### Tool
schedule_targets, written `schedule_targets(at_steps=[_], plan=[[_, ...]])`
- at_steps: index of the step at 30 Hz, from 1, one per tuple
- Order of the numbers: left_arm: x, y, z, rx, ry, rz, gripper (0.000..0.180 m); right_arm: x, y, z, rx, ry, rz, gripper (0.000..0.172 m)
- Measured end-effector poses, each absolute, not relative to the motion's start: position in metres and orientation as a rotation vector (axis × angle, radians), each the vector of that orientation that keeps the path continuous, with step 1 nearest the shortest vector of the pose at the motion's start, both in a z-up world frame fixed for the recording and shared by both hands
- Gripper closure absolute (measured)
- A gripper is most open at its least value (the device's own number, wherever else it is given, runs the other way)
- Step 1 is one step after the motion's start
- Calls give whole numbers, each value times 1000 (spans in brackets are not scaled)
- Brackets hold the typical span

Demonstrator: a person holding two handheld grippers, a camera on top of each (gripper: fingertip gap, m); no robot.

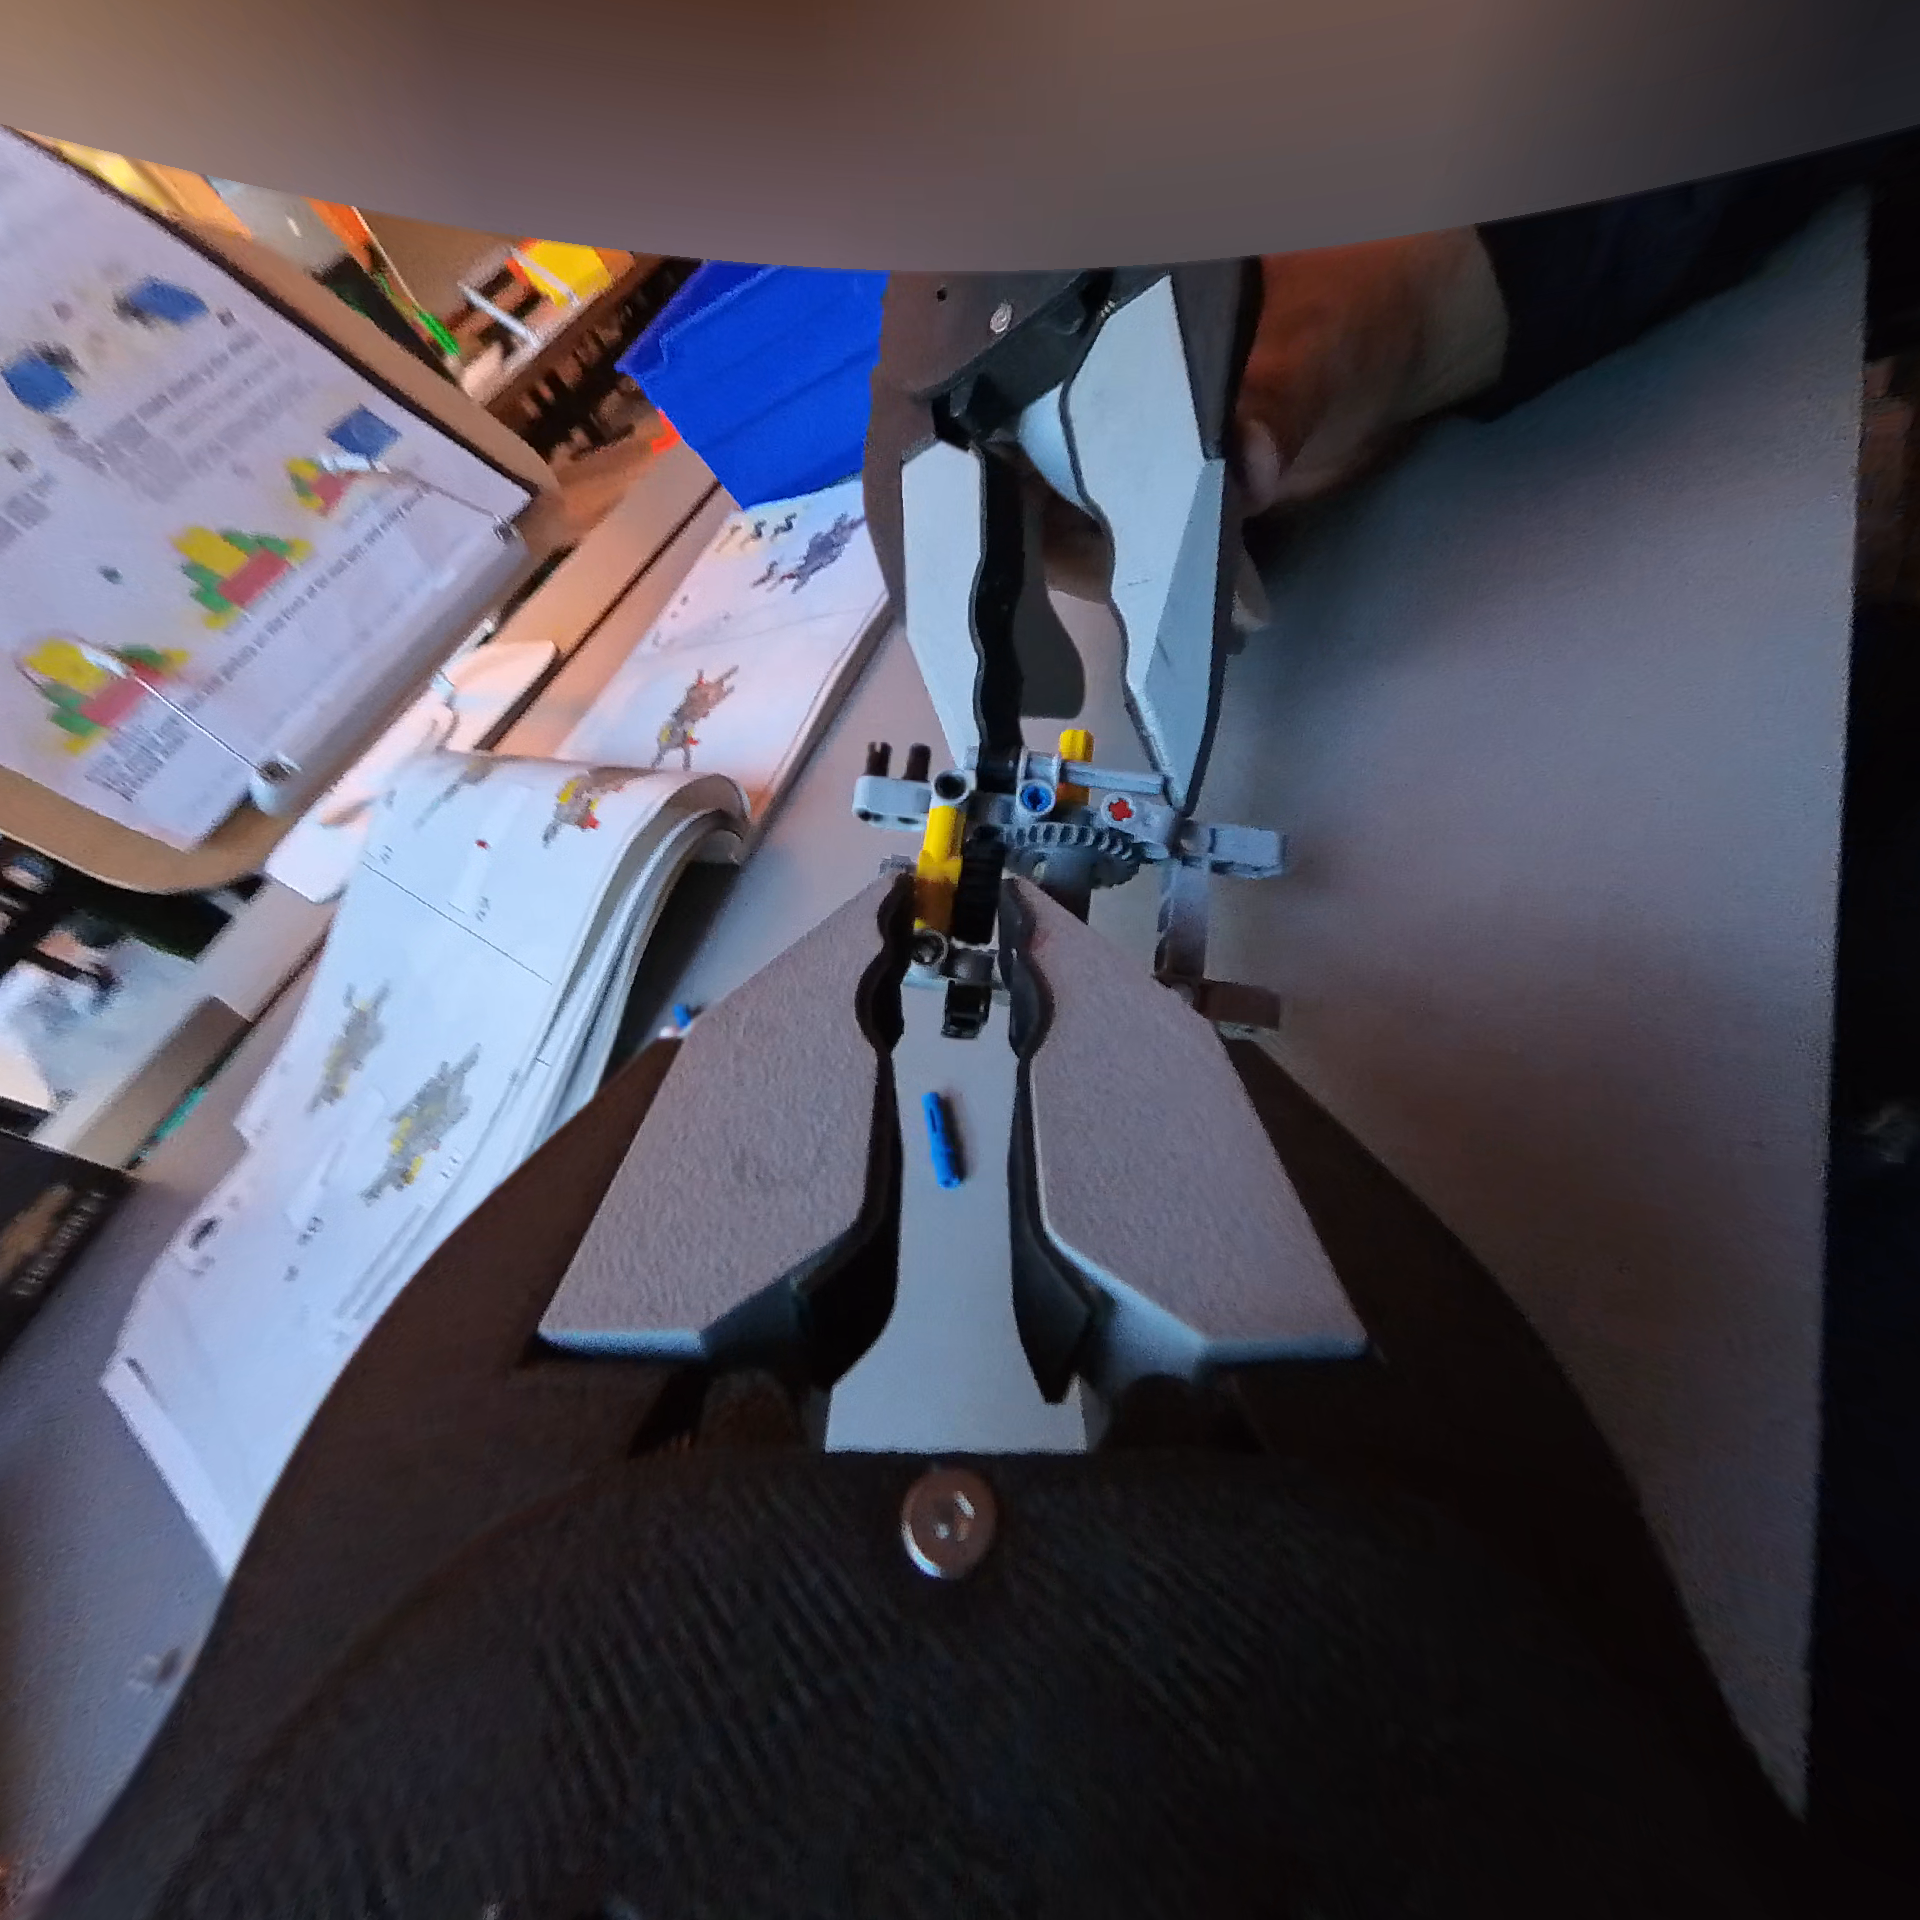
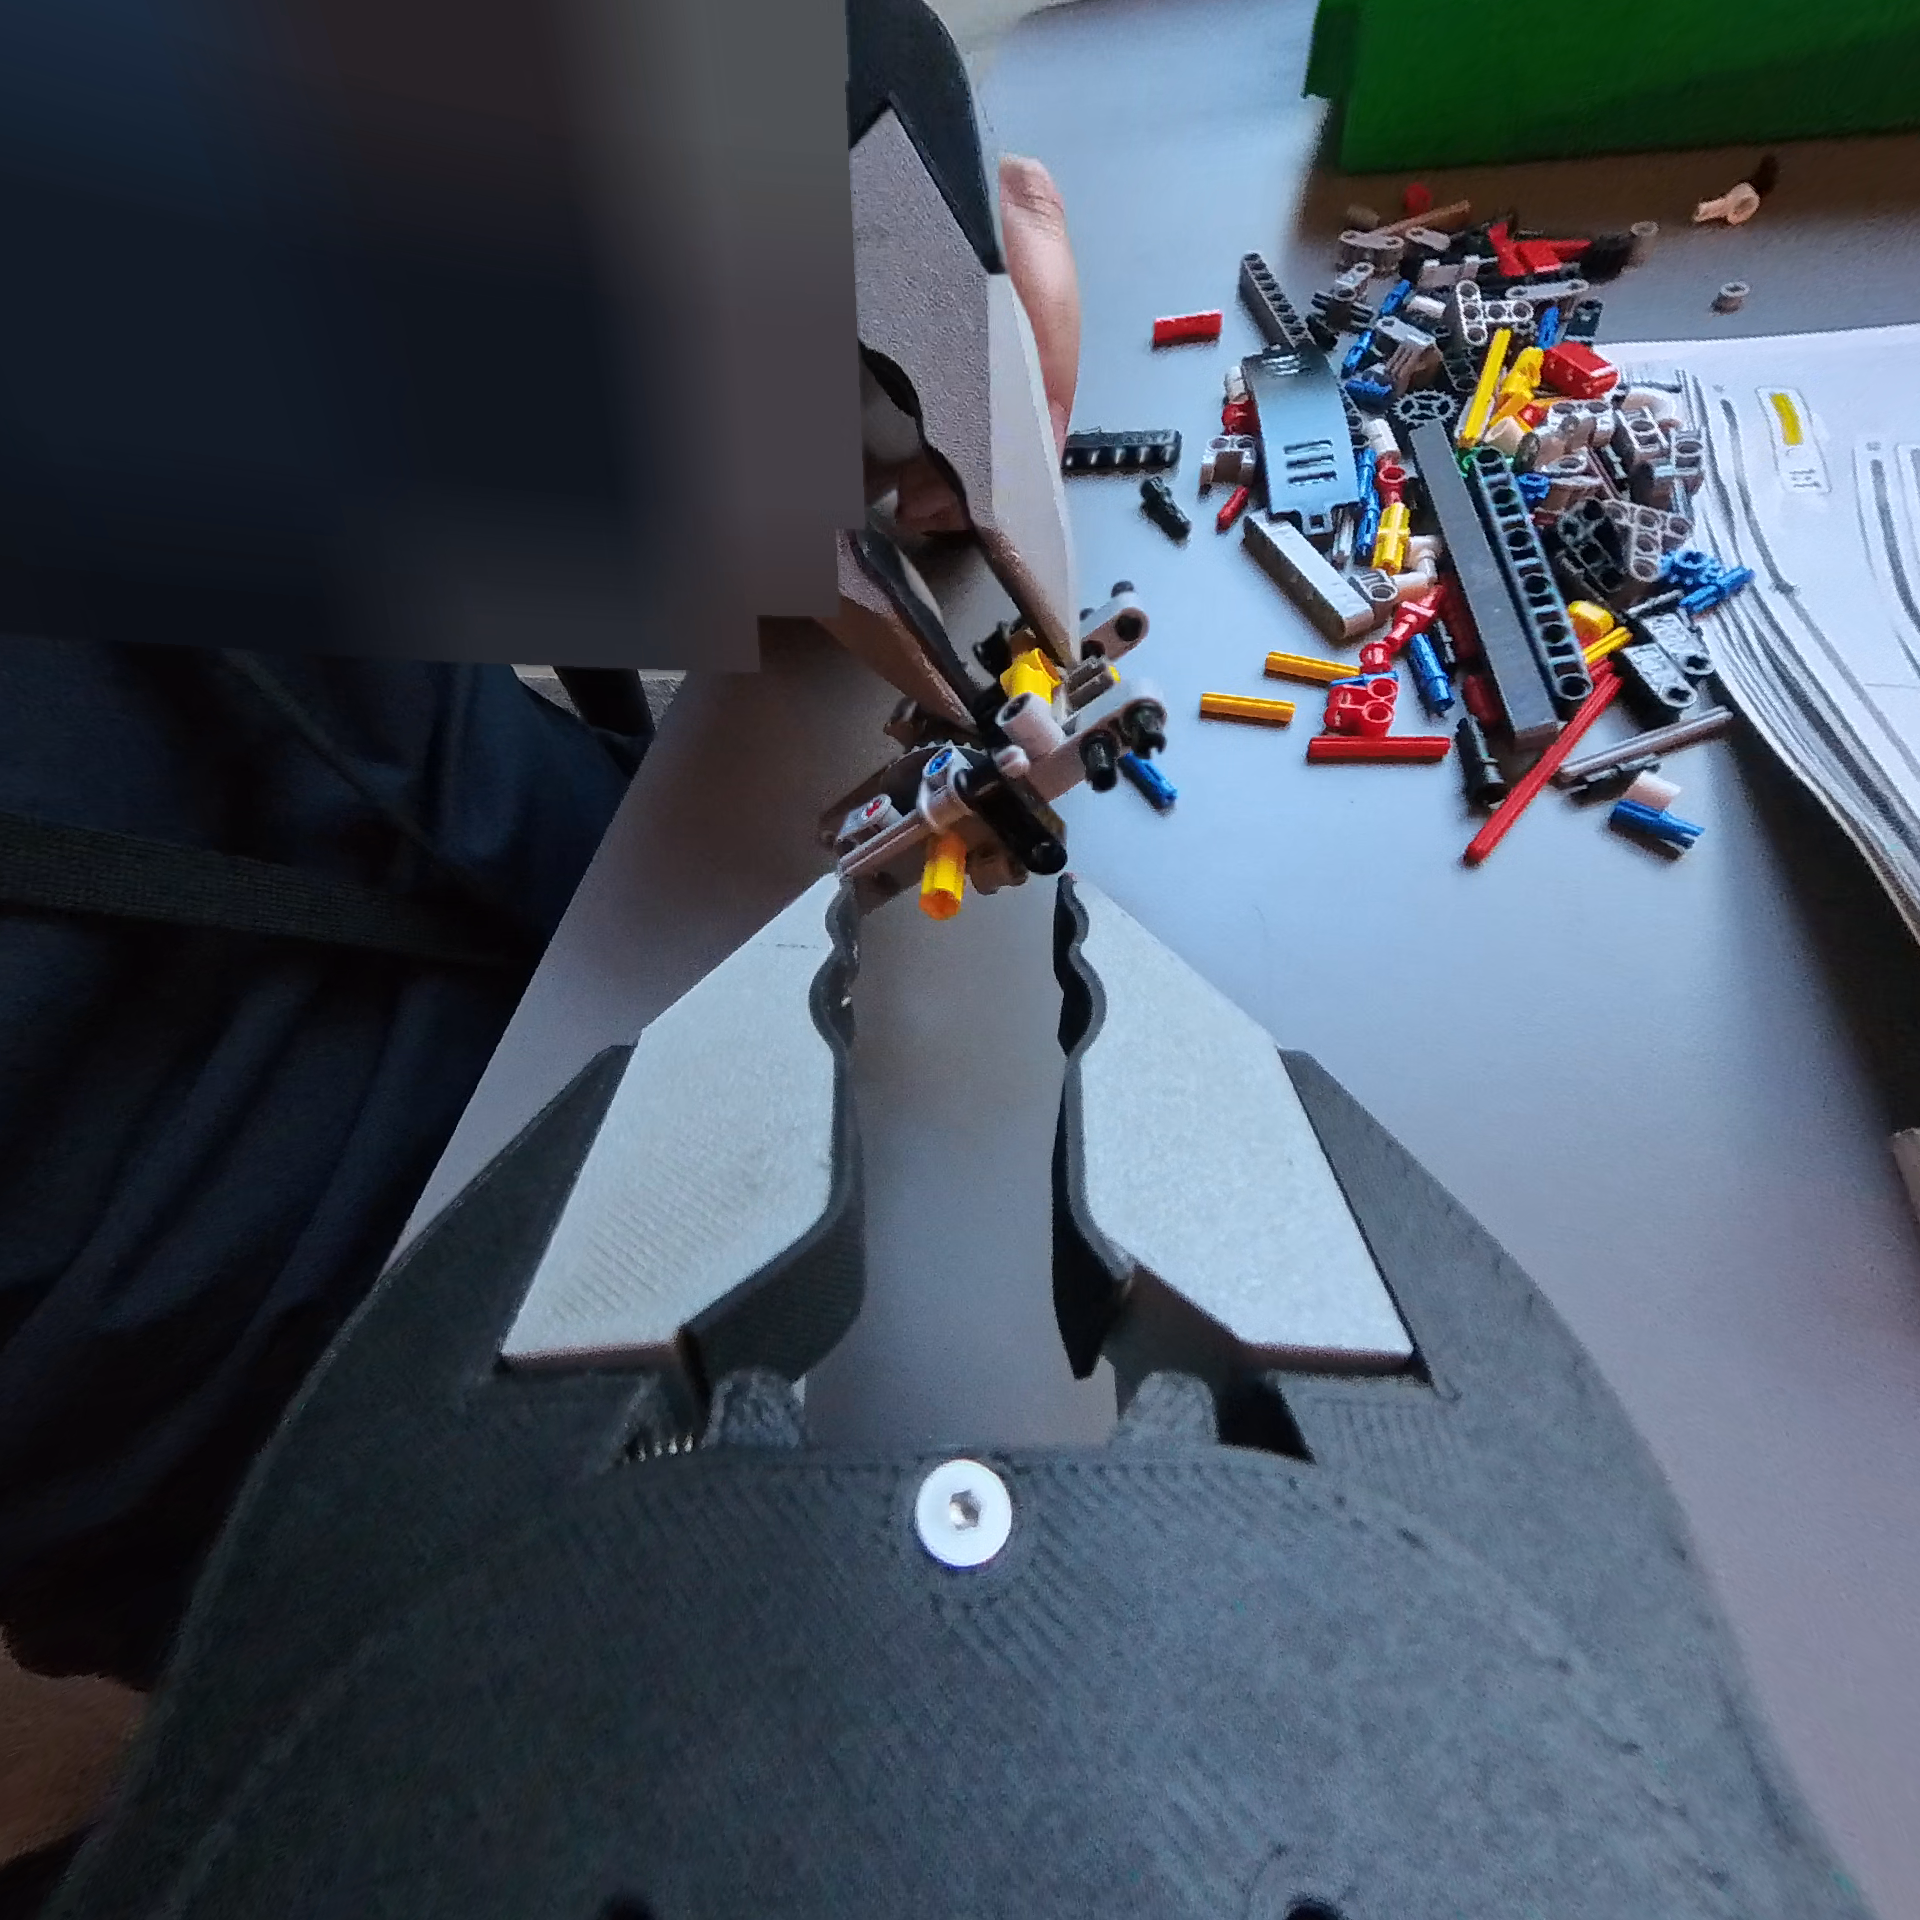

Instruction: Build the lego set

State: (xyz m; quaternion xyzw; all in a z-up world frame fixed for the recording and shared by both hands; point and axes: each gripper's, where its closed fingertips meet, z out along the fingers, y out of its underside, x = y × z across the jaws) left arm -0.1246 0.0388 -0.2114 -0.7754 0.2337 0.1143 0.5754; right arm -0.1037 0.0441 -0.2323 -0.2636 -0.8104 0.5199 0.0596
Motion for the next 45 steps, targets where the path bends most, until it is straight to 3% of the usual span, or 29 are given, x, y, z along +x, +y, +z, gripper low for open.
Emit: schedule_targets(at_steps=[9,34,45], plan=[[-119,38,-202,-1674,701,520,167,-102,41,-230,-648,-2405,1492,139],[-116,37,-196,-1578,781,700,167,-107,44,-232,-547,-2334,1350,141],[-138,42,-219,-1867,528,329,166,-119,52,-235,-549,-2265,1207,140]])
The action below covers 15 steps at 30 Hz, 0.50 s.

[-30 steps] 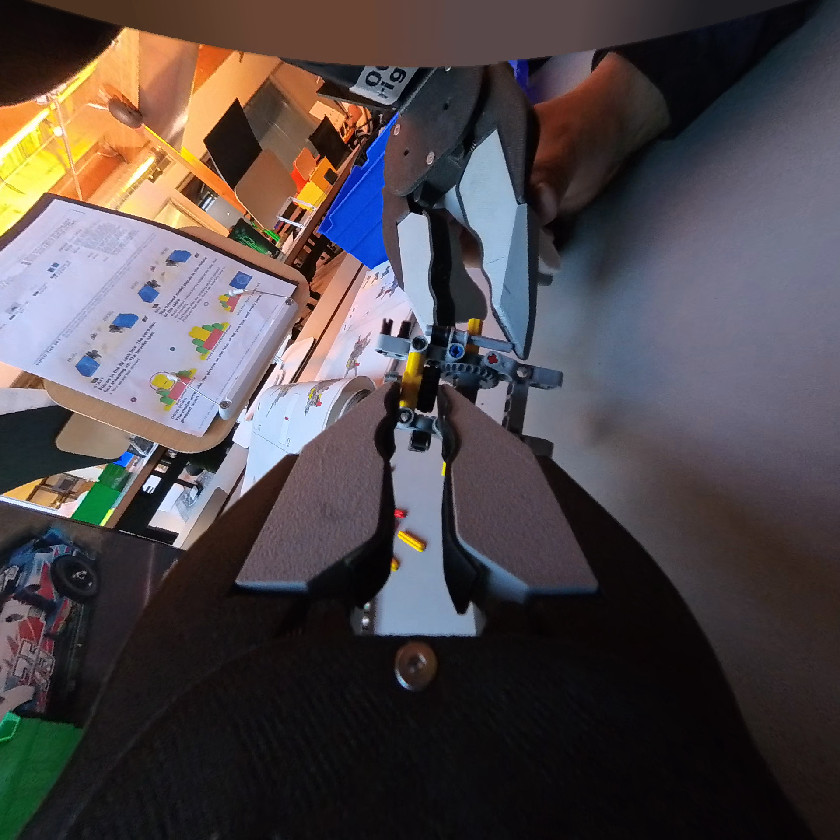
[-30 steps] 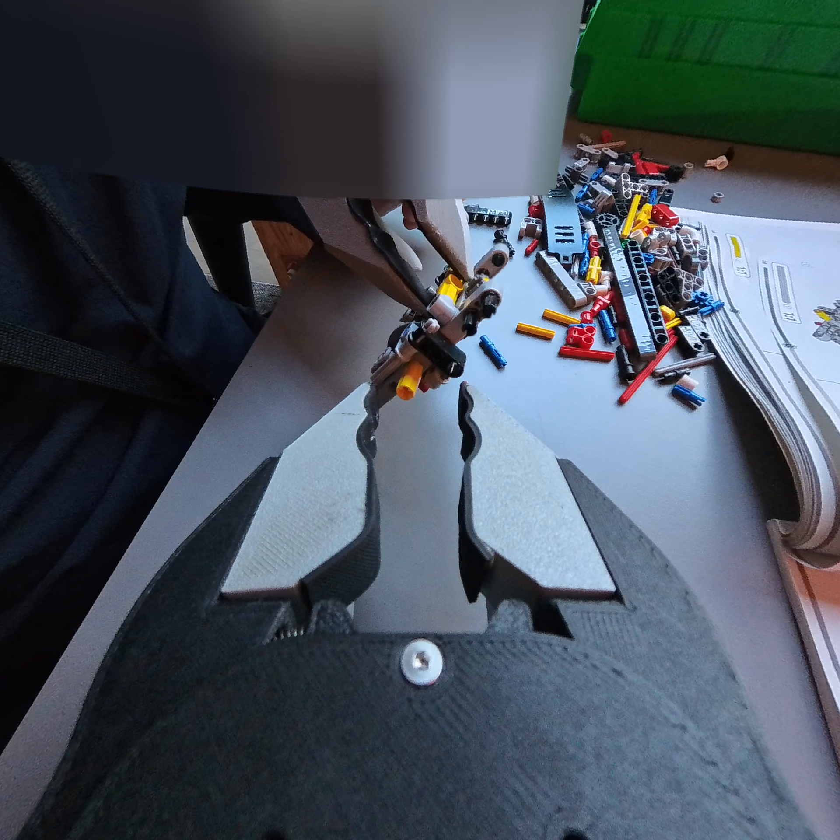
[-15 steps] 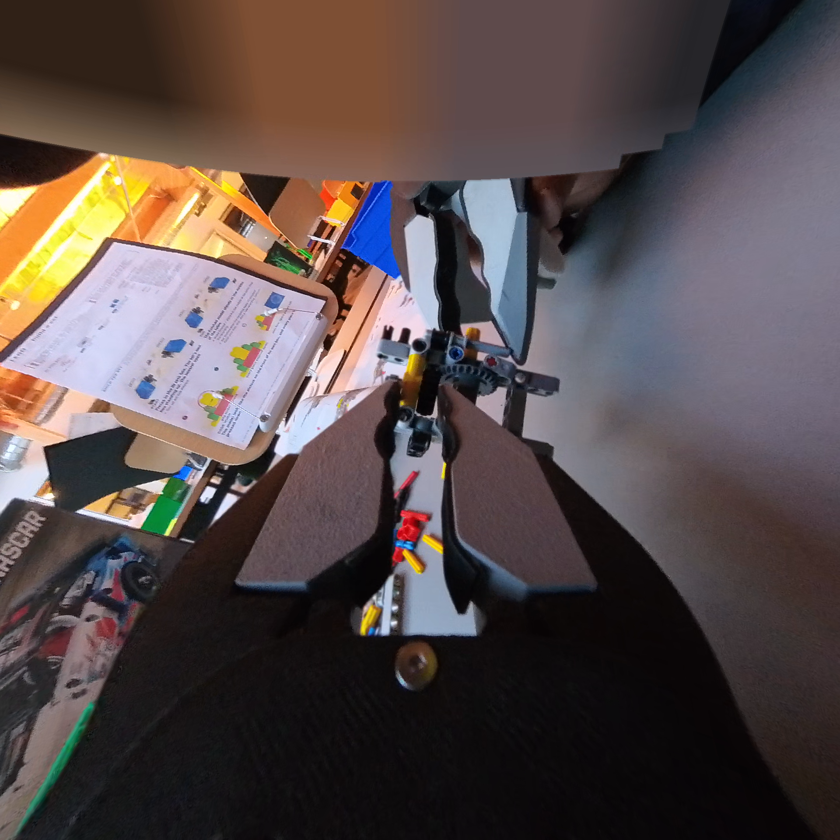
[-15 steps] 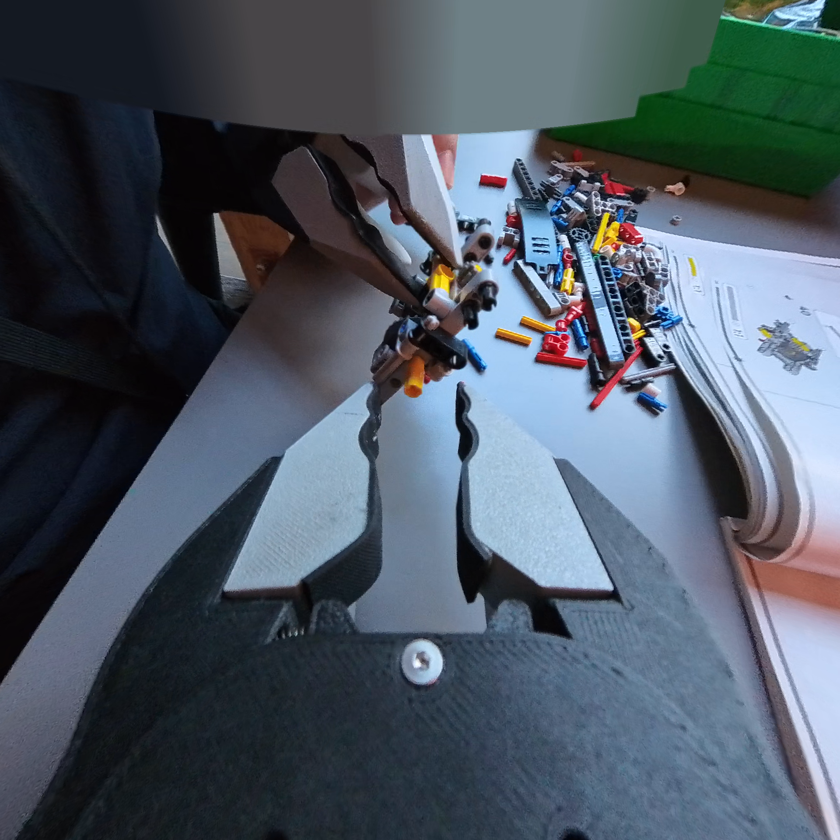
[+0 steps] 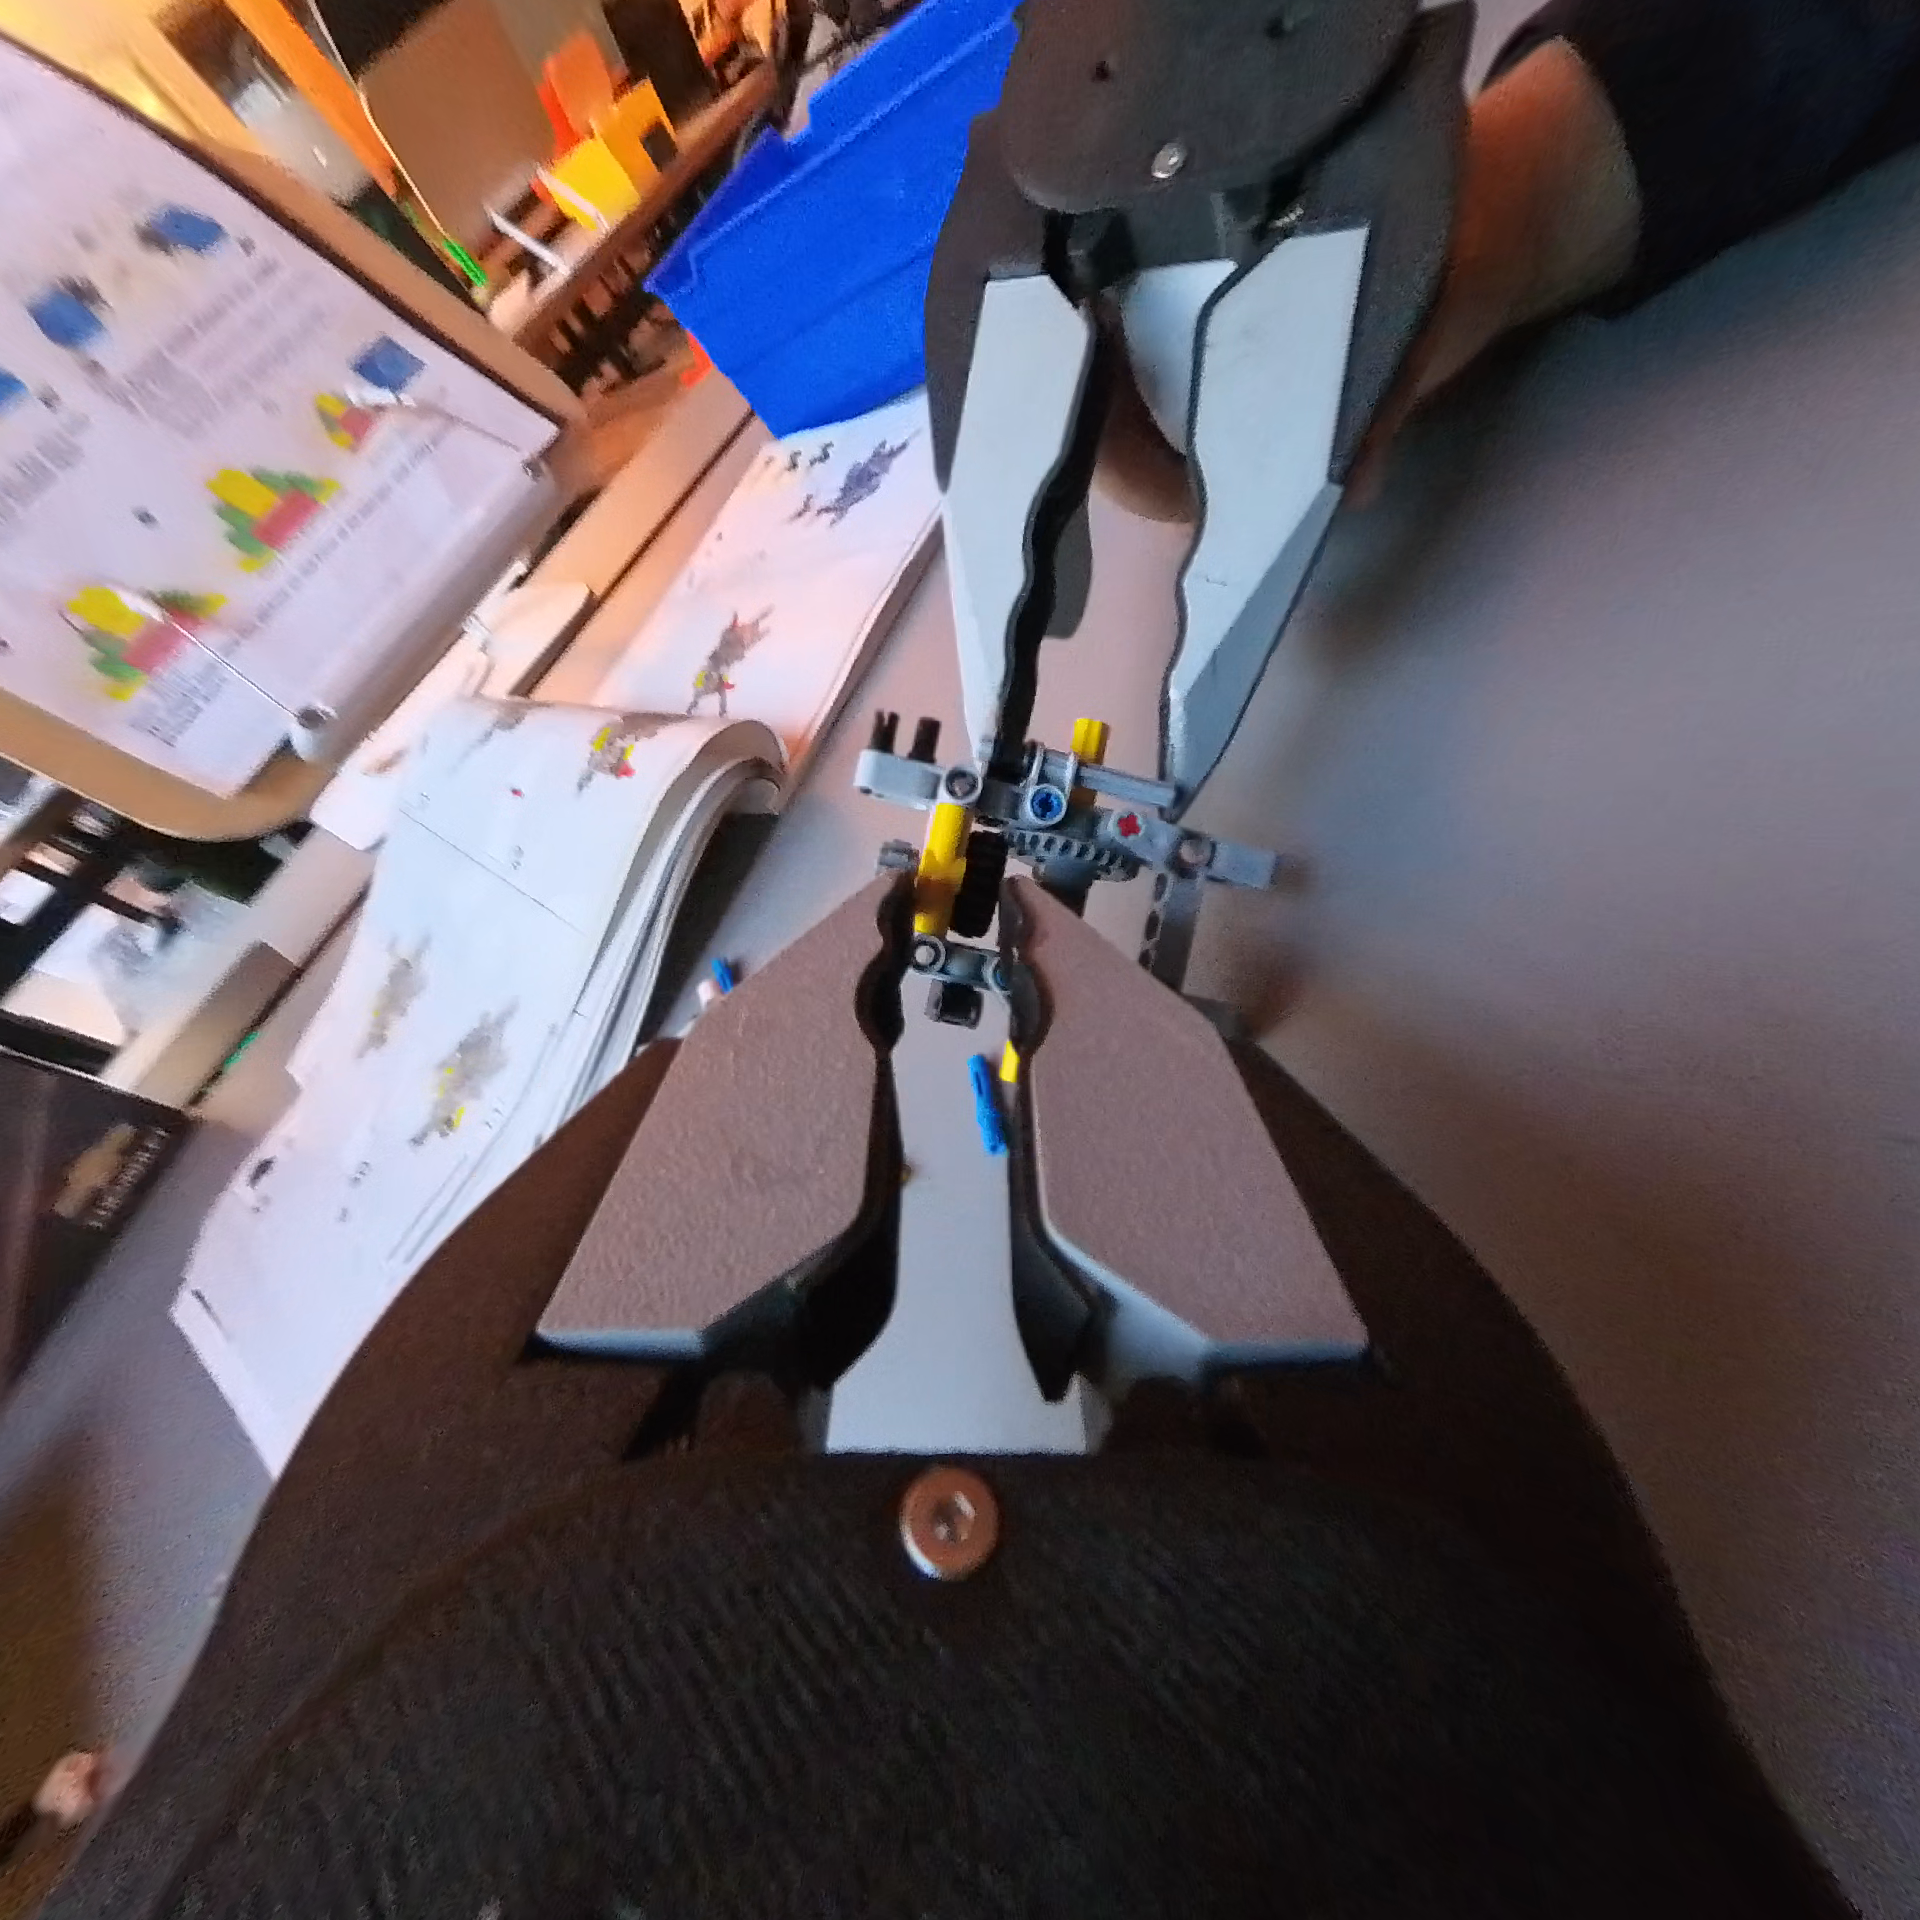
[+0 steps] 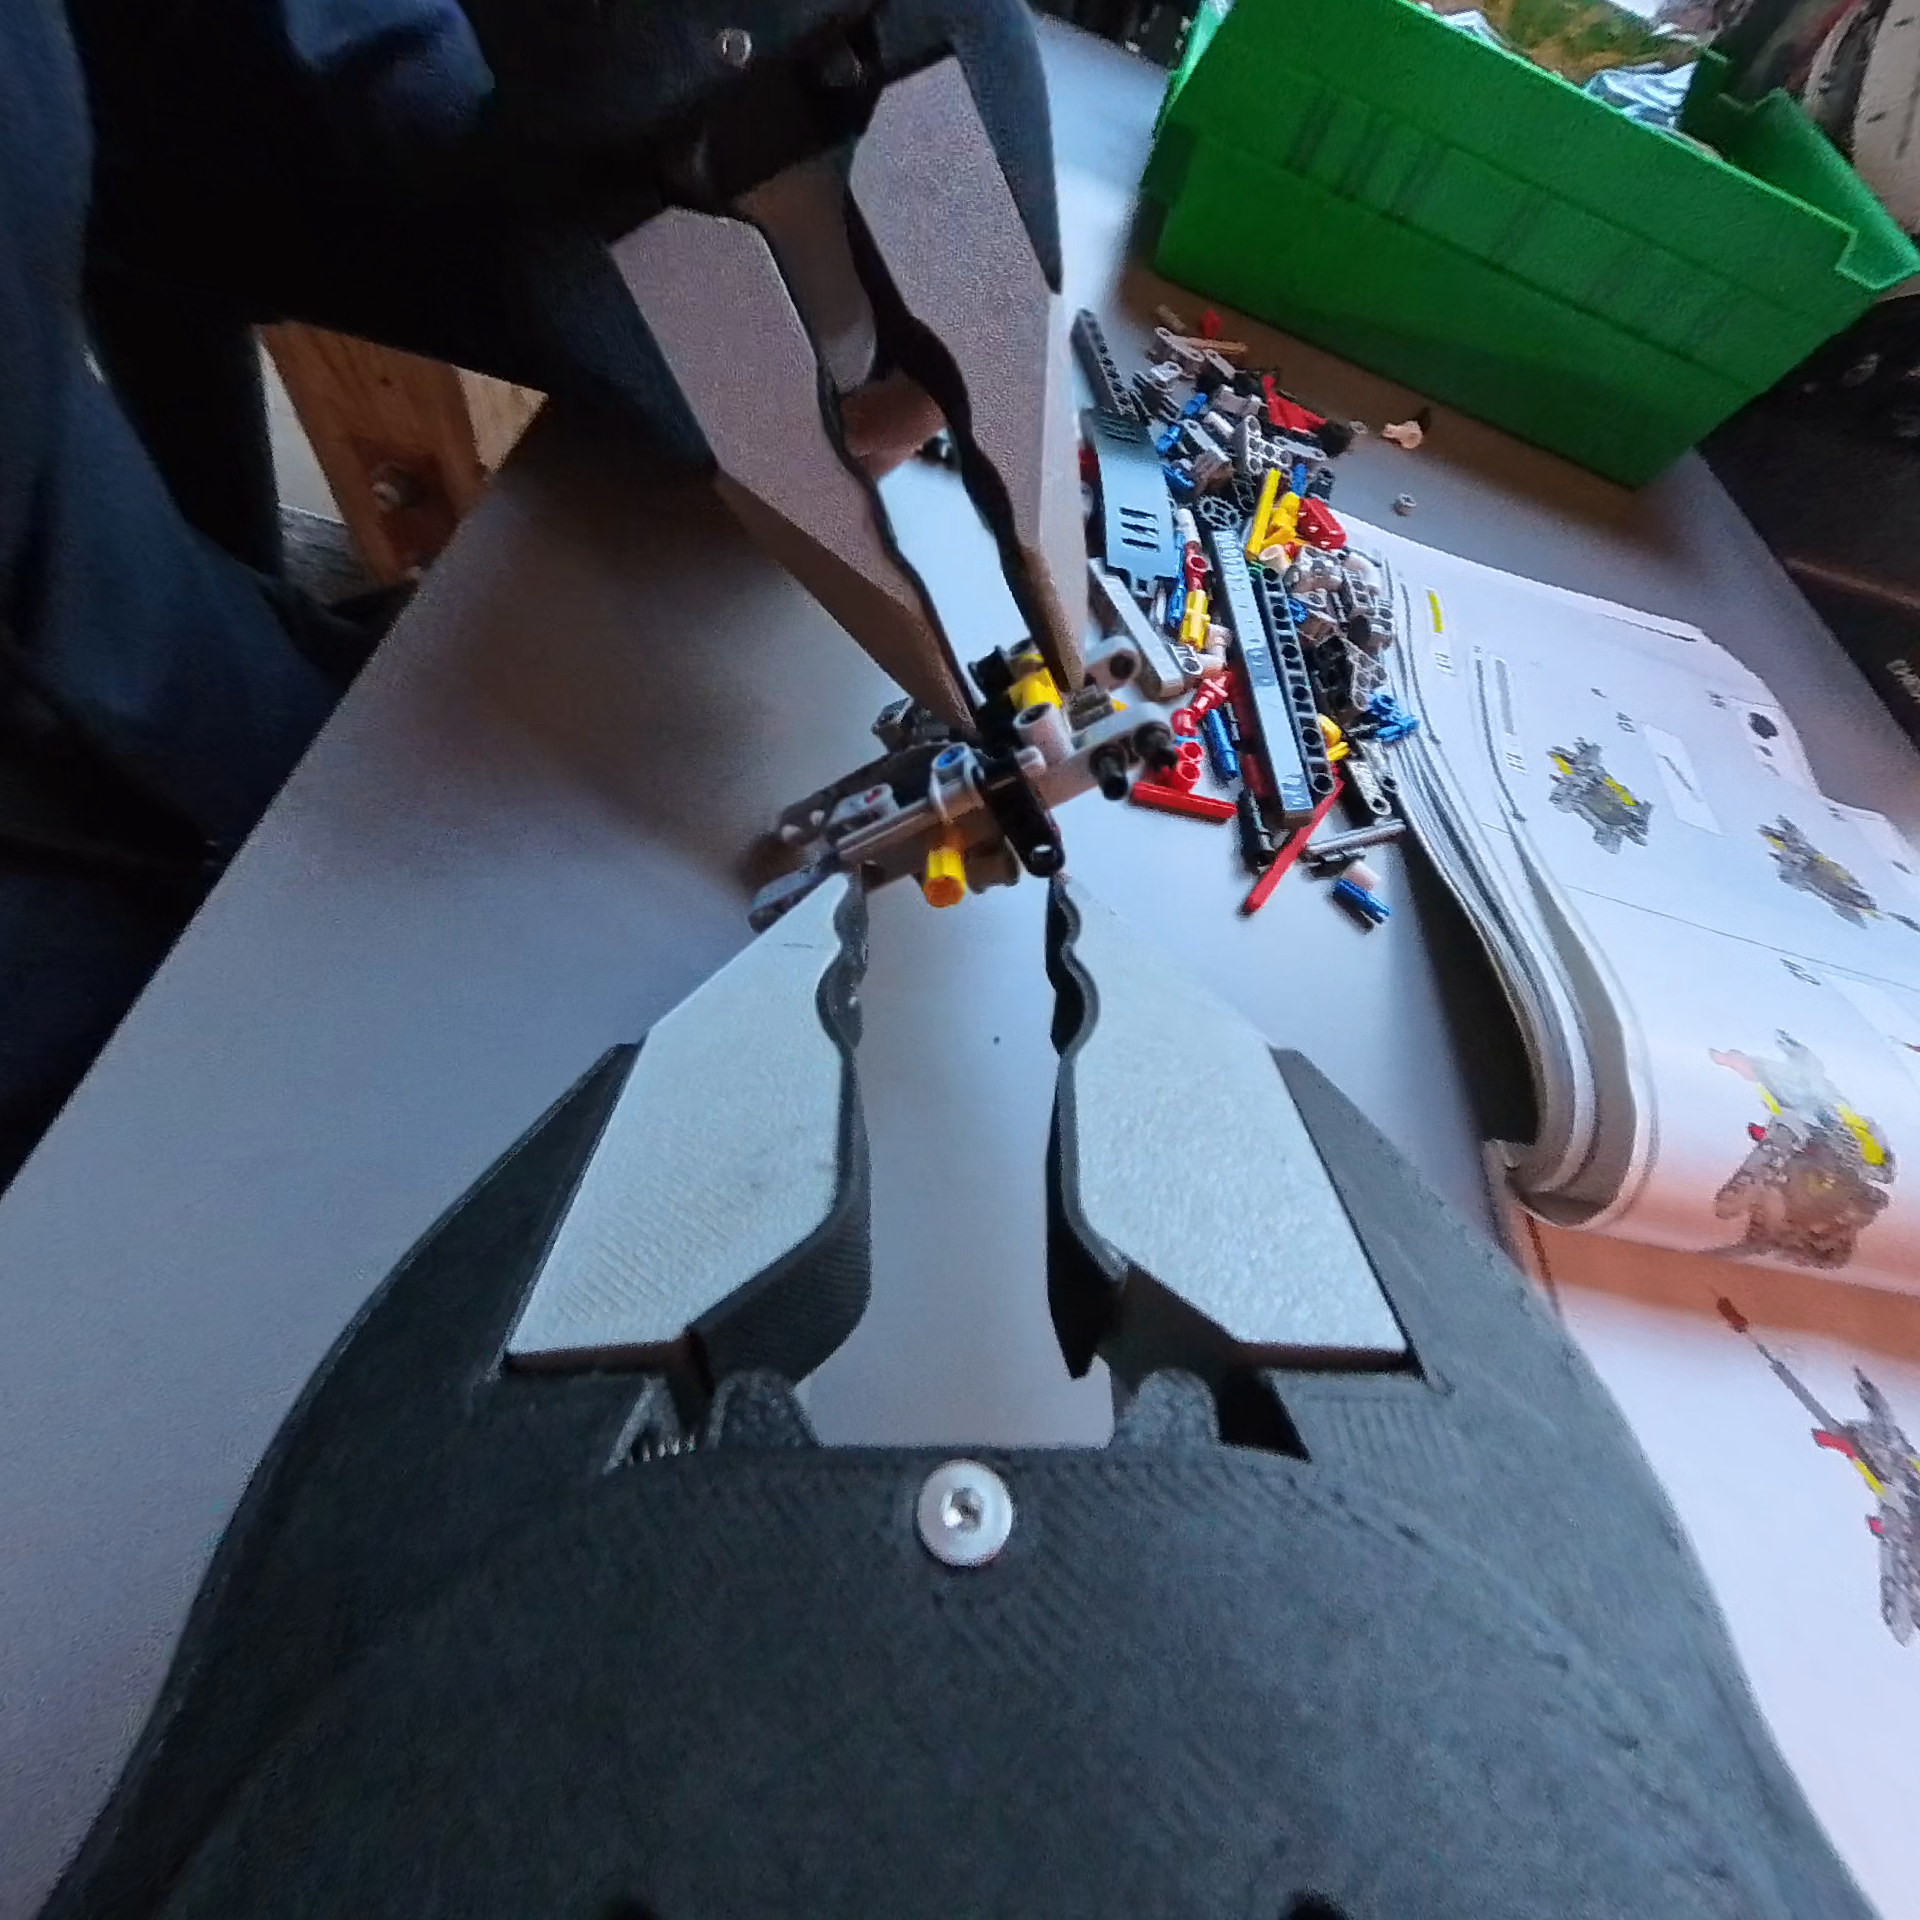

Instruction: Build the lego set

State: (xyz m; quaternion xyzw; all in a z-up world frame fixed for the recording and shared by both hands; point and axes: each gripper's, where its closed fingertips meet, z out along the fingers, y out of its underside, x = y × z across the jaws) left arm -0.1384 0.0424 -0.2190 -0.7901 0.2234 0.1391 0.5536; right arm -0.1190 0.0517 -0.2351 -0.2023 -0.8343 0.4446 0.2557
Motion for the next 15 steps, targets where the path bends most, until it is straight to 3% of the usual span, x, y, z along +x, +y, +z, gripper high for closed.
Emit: schedule_targets(at_steps=[15], plan=[[-151,47,-233,-2004,433,280,167,-131,65,-232,-646,-2195,1187,147]])
